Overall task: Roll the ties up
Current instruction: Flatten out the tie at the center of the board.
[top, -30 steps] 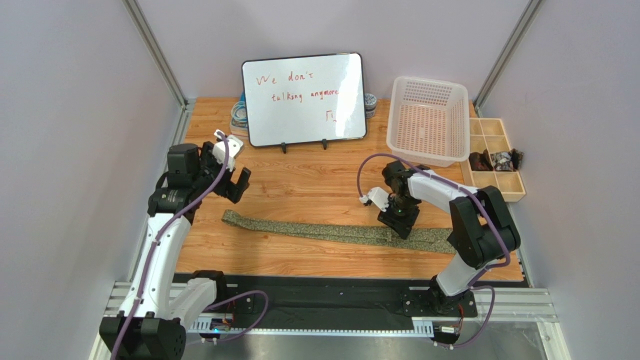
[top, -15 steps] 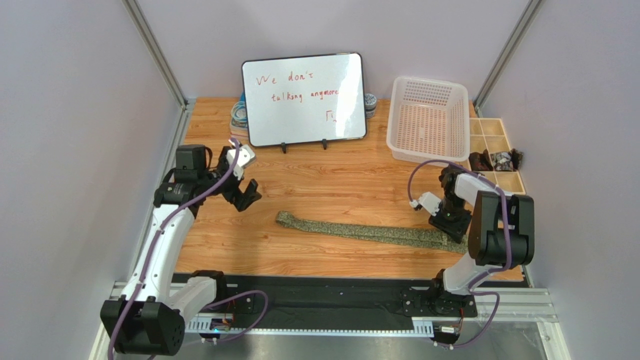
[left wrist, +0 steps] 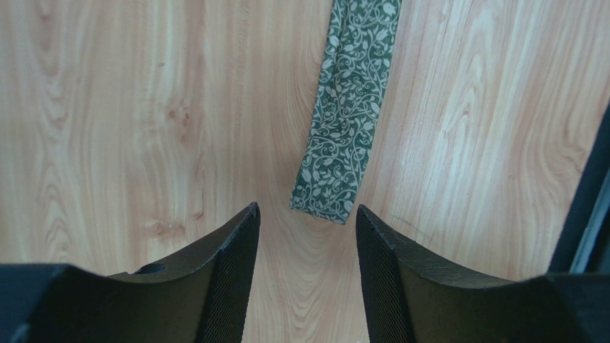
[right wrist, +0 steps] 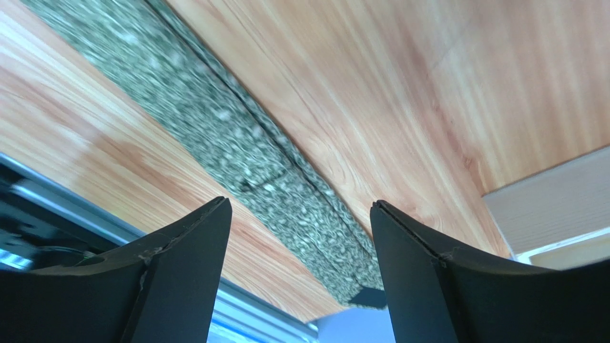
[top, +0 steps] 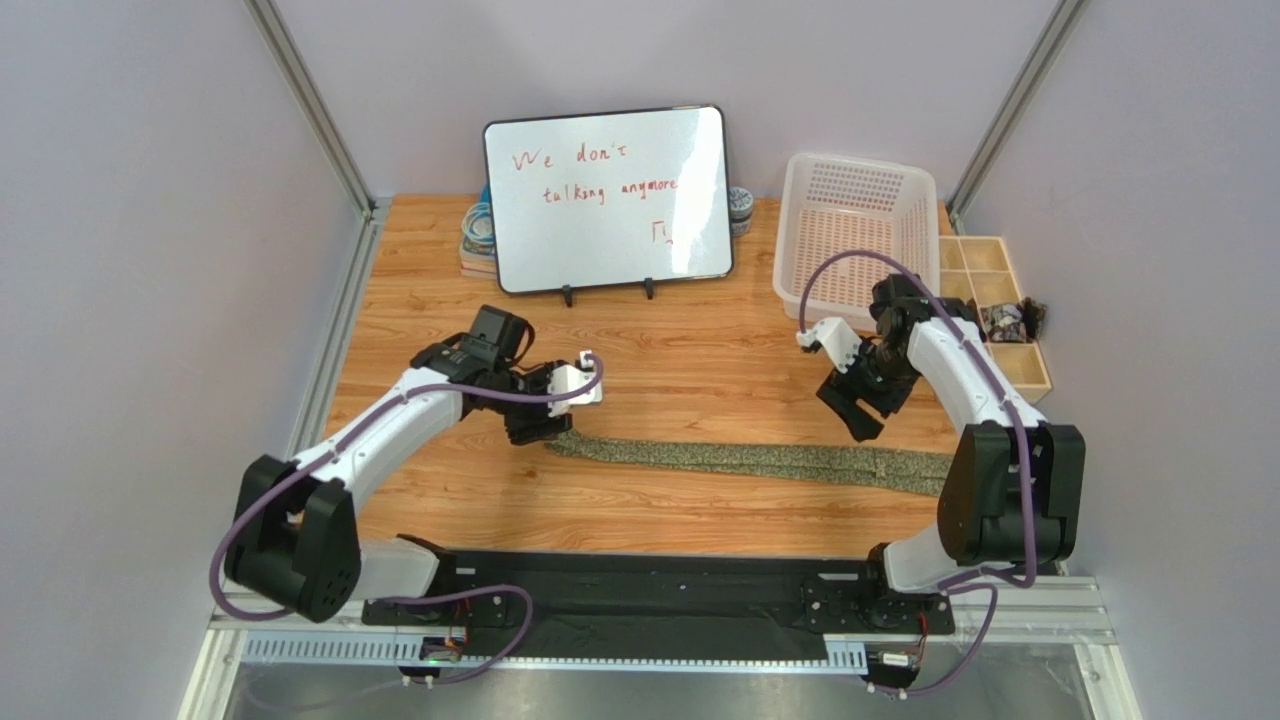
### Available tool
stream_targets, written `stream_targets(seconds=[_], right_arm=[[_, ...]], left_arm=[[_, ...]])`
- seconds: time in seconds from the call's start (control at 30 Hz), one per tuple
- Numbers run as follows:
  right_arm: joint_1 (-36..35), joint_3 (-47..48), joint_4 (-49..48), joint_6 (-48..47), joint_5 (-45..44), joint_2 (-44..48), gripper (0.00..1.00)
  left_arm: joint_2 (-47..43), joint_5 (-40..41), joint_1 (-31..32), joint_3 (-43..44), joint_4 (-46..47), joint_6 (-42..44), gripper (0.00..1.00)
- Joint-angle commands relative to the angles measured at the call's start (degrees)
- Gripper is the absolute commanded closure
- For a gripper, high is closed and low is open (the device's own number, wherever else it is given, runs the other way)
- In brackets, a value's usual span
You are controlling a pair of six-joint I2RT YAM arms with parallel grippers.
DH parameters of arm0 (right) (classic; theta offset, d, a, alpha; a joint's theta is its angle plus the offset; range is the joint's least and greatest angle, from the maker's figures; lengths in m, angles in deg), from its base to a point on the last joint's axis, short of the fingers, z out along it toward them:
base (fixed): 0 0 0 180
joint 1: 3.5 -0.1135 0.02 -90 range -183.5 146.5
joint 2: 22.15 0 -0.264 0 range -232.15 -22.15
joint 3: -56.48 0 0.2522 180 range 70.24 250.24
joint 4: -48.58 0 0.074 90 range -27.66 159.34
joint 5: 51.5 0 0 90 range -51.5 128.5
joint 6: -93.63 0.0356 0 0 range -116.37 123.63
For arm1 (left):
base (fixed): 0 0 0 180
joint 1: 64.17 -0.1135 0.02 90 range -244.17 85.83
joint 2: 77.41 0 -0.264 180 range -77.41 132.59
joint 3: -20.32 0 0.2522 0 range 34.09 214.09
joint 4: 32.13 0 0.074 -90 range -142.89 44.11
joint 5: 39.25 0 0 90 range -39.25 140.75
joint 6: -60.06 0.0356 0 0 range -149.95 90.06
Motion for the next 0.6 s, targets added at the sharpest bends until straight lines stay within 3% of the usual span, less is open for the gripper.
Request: stream_targets(seconds=[0.0,0.23,0.37,0.57], right_arm=[[-1.21,5.77,2.39,10.07,9.79,2.45,0.23],[-2.97,14.92,-3.92,22.38,13.84,8.33,0.20],[-3.93,12.92,-10.96,25.99,14.90,15.97,0.00],[-4.38,8.08,-14.76,28.63,16.22,23.46,0.00]], left_arm=[[5.44,3.60,1.62,1.37,3.49,7.23,0.43],[10.90,11.96,1.53,-0.82,2.35,12.86,0.51],[10.11,12.41,1.53,-2.23,0.51,14.62,0.52],[11.78,10.74,1.45,-0.57,-2.74,13.75,0.52]])
